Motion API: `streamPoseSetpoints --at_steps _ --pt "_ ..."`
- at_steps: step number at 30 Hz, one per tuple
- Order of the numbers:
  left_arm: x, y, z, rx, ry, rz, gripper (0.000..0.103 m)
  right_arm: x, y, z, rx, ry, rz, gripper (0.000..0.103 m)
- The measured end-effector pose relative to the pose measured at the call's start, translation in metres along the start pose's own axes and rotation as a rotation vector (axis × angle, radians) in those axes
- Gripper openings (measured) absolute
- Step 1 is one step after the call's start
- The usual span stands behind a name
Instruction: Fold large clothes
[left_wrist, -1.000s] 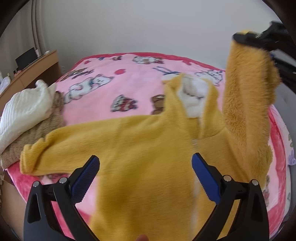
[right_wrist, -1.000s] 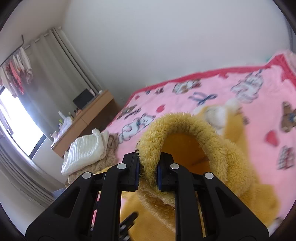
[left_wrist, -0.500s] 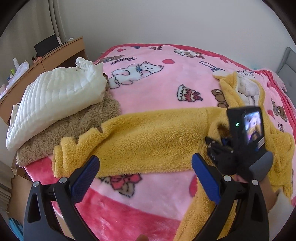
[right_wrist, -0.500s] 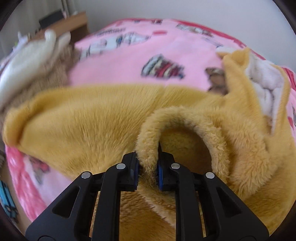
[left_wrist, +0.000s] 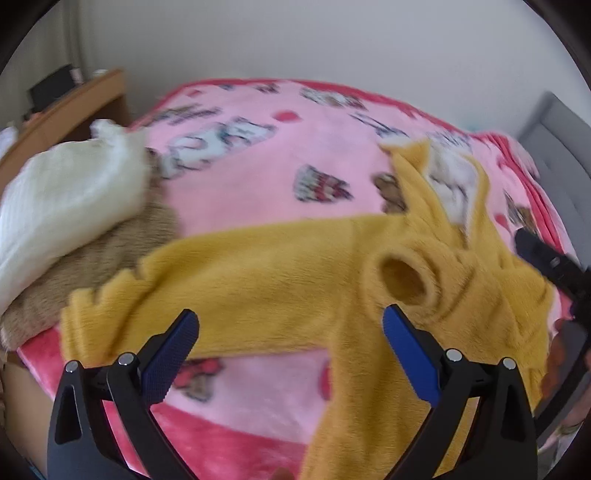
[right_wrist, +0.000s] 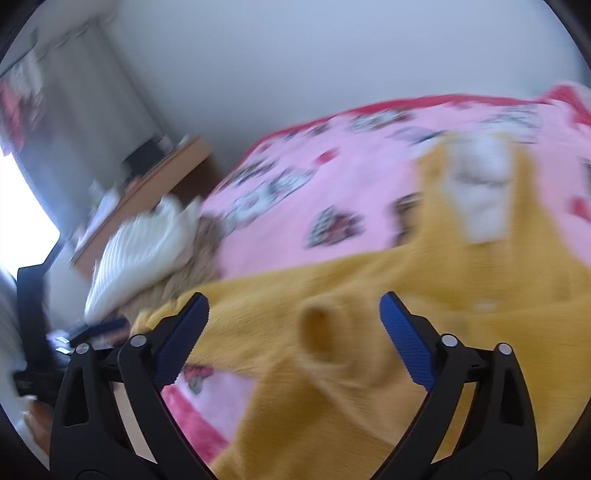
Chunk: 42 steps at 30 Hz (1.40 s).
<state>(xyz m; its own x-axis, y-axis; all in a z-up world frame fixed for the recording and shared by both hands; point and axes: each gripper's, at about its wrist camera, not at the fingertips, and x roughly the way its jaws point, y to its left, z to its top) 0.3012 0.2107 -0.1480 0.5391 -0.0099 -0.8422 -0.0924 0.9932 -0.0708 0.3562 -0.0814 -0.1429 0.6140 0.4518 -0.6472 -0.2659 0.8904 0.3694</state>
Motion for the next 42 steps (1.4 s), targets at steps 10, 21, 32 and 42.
streamPoseSetpoints --at_steps 10,21,32,42 --pt "0.134 -0.122 0.020 0.131 0.186 -0.107 0.098 -0.063 -0.169 -0.014 0.073 0.090 -0.491 0.090" --pt "0.153 -0.102 0.012 -0.013 0.223 -0.279 0.048 -0.043 -0.186 -0.022 0.075 0.111 -0.427 0.086" --pt "0.143 -0.093 0.011 -0.061 0.224 -0.288 0.014 -0.040 -0.189 -0.028 0.108 0.118 -0.392 0.086" --pt "0.116 -0.047 0.017 -0.084 0.143 -0.214 0.010 -0.040 -0.189 -0.018 0.040 0.125 -0.413 0.086"
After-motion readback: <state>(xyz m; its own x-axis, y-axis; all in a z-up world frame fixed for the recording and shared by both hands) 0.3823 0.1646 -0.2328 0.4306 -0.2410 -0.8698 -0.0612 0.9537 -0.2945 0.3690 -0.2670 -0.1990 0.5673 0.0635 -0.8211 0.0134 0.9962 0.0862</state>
